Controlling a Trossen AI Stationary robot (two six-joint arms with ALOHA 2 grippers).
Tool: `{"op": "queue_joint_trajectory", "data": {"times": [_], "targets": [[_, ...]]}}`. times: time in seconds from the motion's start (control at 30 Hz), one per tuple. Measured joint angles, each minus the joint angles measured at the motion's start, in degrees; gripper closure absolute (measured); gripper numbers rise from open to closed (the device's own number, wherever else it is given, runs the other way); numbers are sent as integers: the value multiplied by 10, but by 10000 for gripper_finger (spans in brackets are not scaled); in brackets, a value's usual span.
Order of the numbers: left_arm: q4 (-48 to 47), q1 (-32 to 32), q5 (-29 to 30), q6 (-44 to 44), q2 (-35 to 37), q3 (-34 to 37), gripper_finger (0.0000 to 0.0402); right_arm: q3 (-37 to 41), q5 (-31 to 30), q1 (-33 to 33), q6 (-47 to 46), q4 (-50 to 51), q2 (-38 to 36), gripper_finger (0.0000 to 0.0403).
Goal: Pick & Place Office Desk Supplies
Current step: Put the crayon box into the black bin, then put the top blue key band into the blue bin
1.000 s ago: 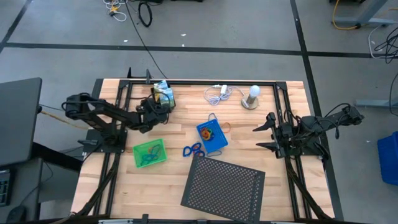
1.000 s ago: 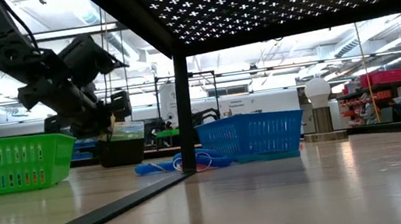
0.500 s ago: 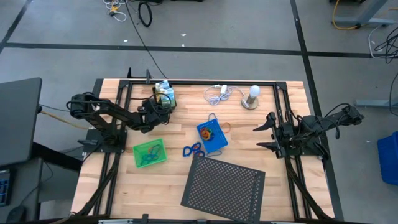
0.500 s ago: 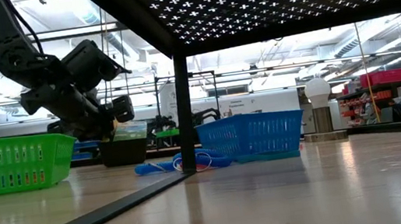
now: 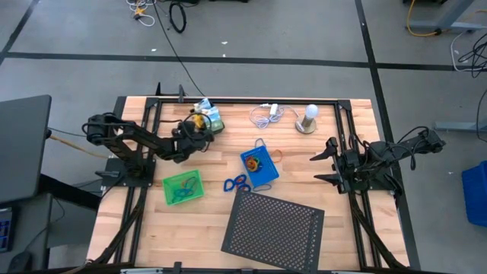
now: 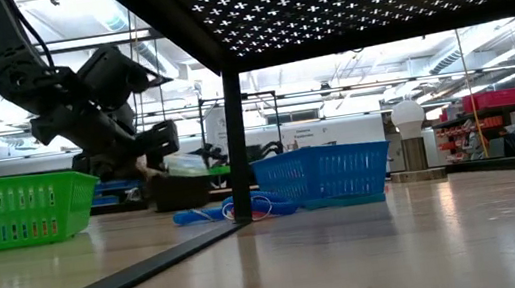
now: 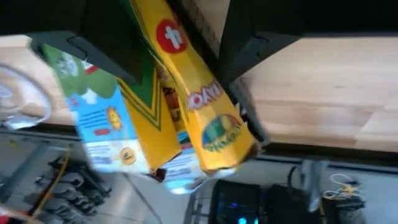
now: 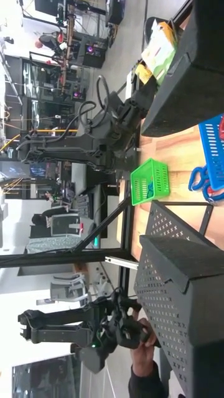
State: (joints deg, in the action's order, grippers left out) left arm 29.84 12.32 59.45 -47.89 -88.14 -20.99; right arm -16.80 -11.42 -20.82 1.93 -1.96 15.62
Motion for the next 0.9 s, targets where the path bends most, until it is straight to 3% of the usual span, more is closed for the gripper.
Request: {"op": "queue_joint_trajectory", "data": {"times": [0.13, 0.73, 0.9], "targets": [[30, 0, -6, 37, 0, 0, 179, 0, 0, 0, 0, 0, 0, 124], [38, 0, 25, 49, 1, 0, 182, 0, 0, 0, -2, 0, 0, 124], [84, 0, 37, 102, 1, 0, 182, 0, 0, 0, -2, 0, 0, 124]]}}
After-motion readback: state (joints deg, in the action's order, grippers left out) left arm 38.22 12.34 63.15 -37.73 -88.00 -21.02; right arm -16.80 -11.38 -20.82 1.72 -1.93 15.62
